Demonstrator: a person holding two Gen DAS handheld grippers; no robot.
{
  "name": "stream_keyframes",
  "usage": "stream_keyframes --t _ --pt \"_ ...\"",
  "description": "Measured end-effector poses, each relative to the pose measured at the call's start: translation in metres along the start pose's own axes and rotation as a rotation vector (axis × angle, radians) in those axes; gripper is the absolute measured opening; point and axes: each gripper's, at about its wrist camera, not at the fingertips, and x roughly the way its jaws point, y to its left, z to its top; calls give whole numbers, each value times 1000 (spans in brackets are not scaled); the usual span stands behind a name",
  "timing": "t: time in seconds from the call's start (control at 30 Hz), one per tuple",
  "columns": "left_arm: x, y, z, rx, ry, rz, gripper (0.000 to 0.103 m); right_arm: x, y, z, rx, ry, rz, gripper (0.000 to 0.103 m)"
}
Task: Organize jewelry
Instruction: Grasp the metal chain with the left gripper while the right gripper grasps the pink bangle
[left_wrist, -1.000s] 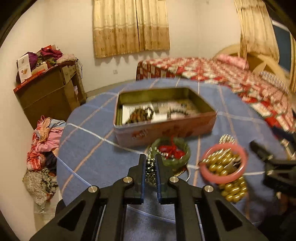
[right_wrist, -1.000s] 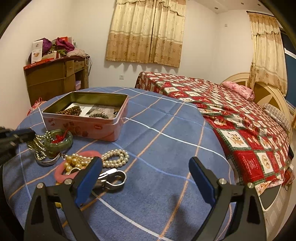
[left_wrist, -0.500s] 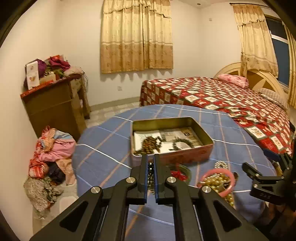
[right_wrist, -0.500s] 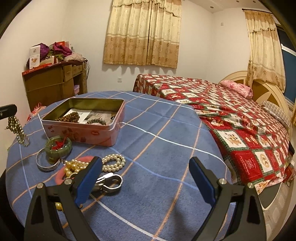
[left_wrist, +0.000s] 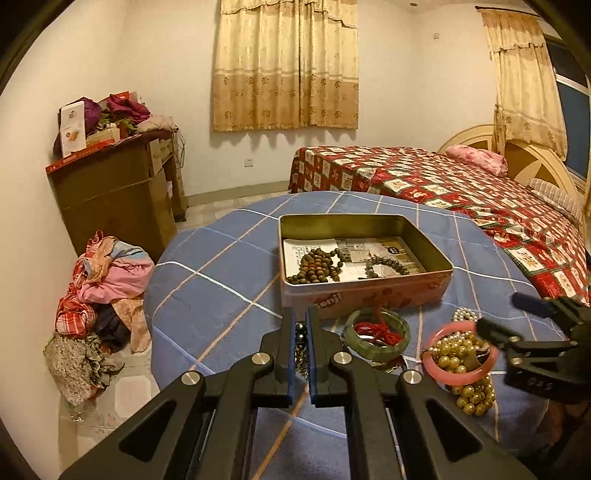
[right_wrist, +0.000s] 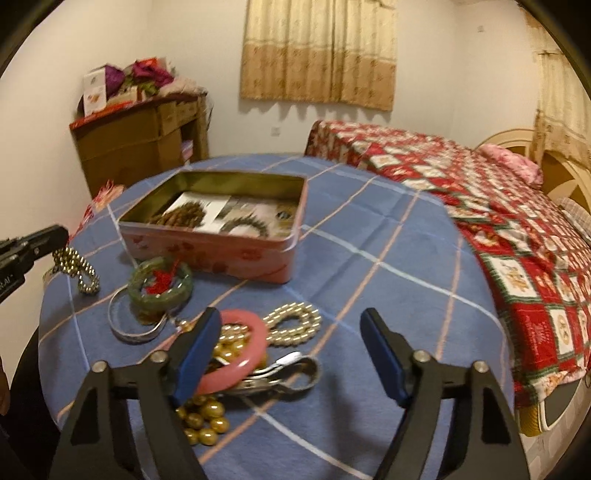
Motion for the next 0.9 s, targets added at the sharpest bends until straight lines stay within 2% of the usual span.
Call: stream_keyframes --t 0.1,0.2,0.33,0.4,0.53,0.9 --pt "1 -2 -2 6 2 -10 4 8 5 -3 -12 51 17 58" --pt "3 -2 -6 2 12 -20 4 11 5 -7 -7 78 29 48" --pt "5 -2 -7 -3 18 -32 4 13 9 -7 -33 107 51 23" --pt "4 -2 -6 -6 15 -32 4 14 11 -7 -43 113 47 19" --pt "0 0 -3 -10 7 -35 4 13 11 -6 -43 107 47 17" --pt "-10 3 2 -23 -16 -39 4 -8 12 4 -17 -1 75 13"
